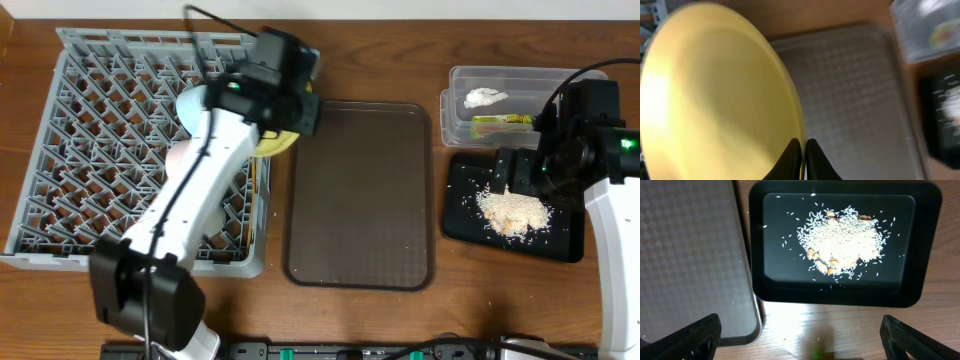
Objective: Sort waste into correct bins and load items into the dishwasher
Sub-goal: 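Place the yellow plate upright in the dish rack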
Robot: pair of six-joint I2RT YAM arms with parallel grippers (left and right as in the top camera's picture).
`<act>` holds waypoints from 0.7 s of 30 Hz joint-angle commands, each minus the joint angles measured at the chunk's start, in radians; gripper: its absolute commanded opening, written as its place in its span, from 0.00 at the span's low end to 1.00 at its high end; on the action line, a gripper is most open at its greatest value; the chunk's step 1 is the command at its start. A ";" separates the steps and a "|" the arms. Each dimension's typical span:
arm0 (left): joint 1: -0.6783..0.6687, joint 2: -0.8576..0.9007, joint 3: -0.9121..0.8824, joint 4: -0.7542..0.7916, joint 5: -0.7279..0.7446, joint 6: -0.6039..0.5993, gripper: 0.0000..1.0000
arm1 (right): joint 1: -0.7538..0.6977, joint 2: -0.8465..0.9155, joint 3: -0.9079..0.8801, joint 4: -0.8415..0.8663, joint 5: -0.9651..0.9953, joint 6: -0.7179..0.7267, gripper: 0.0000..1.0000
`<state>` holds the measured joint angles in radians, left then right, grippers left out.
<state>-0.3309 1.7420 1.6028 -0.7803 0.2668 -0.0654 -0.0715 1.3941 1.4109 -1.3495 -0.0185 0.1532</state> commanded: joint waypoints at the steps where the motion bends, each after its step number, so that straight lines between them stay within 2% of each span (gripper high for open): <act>1: 0.052 -0.036 0.000 0.011 0.176 -0.053 0.08 | 0.000 -0.001 0.013 -0.002 0.003 0.007 0.99; 12: 0.187 -0.039 -0.001 -0.009 0.185 -0.090 0.08 | 0.000 -0.001 0.013 -0.006 0.003 0.007 0.99; 17: 0.263 -0.039 -0.001 -0.057 0.101 -0.089 0.11 | 0.000 -0.001 0.013 -0.005 0.003 0.007 0.99; 19: 0.287 -0.039 -0.001 -0.068 0.083 -0.085 0.17 | 0.000 -0.001 0.013 -0.005 0.003 0.007 0.99; 21: 0.304 -0.040 -0.001 -0.068 0.084 -0.085 0.41 | 0.000 -0.001 0.013 -0.005 0.003 0.007 0.99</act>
<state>-0.0456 1.7184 1.6028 -0.8421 0.3828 -0.1478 -0.0715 1.3941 1.4109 -1.3533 -0.0185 0.1532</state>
